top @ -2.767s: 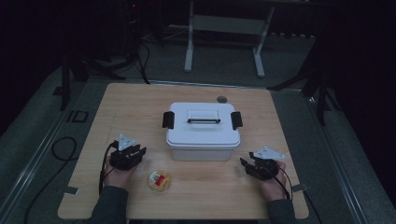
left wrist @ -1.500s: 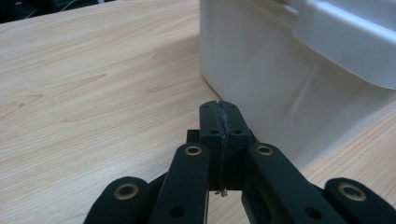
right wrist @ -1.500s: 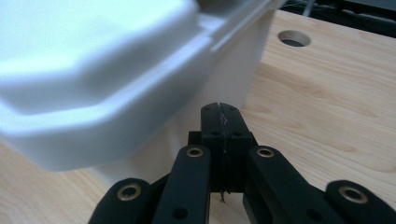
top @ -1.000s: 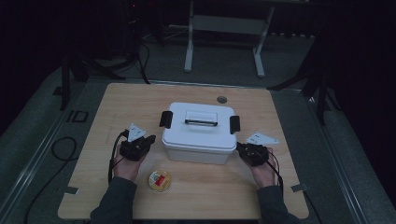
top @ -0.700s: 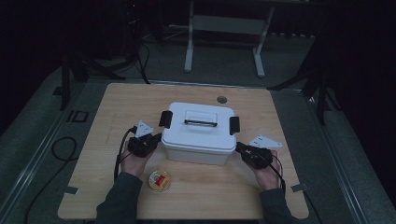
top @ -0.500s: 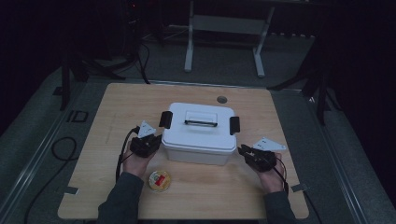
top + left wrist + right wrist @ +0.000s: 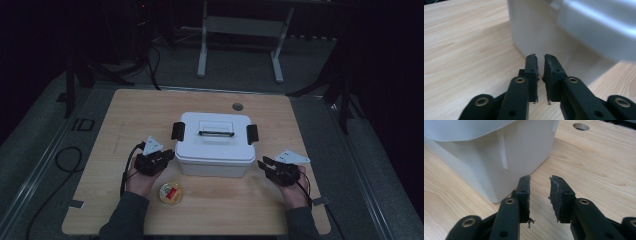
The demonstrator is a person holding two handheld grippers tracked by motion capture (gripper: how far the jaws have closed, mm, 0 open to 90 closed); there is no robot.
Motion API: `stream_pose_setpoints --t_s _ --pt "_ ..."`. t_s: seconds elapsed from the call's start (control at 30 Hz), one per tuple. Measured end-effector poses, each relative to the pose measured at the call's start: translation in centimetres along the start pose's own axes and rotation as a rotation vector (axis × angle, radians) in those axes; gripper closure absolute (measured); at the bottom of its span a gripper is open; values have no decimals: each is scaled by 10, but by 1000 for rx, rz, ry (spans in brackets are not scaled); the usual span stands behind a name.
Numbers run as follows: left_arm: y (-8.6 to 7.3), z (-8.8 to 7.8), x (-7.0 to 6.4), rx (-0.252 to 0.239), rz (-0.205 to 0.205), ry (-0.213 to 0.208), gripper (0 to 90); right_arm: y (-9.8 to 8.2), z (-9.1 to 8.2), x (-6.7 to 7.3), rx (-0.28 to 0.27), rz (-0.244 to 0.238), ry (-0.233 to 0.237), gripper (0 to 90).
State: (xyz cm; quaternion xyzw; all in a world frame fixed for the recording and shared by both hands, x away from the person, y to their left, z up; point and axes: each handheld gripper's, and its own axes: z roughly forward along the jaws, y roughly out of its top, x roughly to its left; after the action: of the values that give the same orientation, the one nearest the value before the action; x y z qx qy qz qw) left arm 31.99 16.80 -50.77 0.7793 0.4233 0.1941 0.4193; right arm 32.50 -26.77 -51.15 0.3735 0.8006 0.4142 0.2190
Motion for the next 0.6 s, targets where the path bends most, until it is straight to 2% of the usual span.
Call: stream_pose_setpoints --t_s 0.2,0.3,0.47,0.6 --pt "-17 -5 12 48 -3 24 699 2 -7 -4 -3 5 -1 630" --pt "-25 -7 20 64 -17 41 664 5 -10 -5 5 -11 3 609" --pt "-32 -9 27 67 -46 64 616 15 -13 -6 5 -34 6 586" --pt "-34 -10 28 68 -44 70 597 25 -17 -7 9 -67 21 566"
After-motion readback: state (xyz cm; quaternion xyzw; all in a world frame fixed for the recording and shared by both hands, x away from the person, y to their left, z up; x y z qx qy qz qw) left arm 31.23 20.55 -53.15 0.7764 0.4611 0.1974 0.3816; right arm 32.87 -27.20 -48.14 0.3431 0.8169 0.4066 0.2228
